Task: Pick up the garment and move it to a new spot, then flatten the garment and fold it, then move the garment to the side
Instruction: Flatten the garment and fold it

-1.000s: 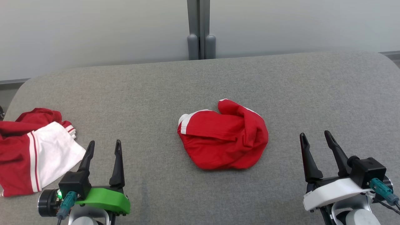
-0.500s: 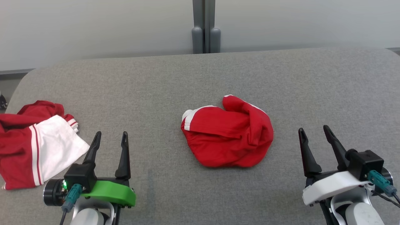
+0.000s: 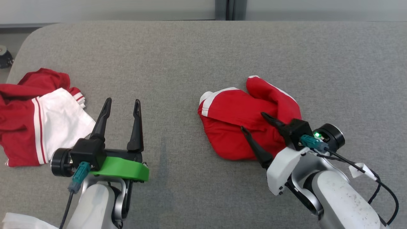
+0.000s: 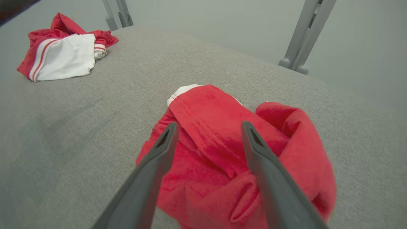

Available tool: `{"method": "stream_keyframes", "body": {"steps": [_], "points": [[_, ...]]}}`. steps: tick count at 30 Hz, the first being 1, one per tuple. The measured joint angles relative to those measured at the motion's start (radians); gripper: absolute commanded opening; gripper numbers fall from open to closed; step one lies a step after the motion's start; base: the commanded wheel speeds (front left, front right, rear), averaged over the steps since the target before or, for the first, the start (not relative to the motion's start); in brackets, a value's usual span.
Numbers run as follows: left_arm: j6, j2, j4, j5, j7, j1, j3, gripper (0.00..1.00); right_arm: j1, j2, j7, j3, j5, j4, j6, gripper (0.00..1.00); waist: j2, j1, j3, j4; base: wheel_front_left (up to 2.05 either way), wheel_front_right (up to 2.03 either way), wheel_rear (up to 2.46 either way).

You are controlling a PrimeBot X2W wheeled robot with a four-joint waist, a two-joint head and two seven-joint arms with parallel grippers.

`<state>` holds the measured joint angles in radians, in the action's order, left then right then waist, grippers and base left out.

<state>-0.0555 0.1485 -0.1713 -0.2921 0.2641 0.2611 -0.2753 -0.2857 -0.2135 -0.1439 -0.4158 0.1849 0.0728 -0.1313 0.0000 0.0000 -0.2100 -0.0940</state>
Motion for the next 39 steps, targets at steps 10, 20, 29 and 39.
{"method": "stream_keyframes", "body": {"steps": [10, 20, 29, 39], "points": [[0.03, -0.034, -0.017, 0.035, 0.0, 0.022, 0.018, 1.0, -0.087, -0.052, -0.076, -0.048, 0.007, 0.105, 0.0, 0.0, 0.0, 0.0, -0.064, -0.039, 0.0, 0.0, 0.0], [0.055, -0.048, -0.034, 0.053, 0.0, 0.023, 0.041, 1.0, -0.045, 0.047, 0.081, 0.245, 0.079, 0.12, 0.0, 0.0, 0.0, 0.0, -0.052, -0.024, 0.0, 0.0, 0.0], [0.065, -0.048, -0.034, 0.067, 0.0, 0.021, 0.065, 1.0, 0.052, 0.143, 0.126, 0.593, 0.151, 0.172, 0.0, 0.0, 0.0, 0.0, -0.053, 0.003, 0.0, 0.0, 0.0], [0.066, -0.049, -0.037, 0.073, 0.0, 0.008, 0.084, 1.0, 0.121, 0.161, 0.289, 0.626, 0.127, 0.162, 0.0, 1.0, 0.0, 0.0, -0.05, 0.035, 0.0, 0.0, 0.0]]}}
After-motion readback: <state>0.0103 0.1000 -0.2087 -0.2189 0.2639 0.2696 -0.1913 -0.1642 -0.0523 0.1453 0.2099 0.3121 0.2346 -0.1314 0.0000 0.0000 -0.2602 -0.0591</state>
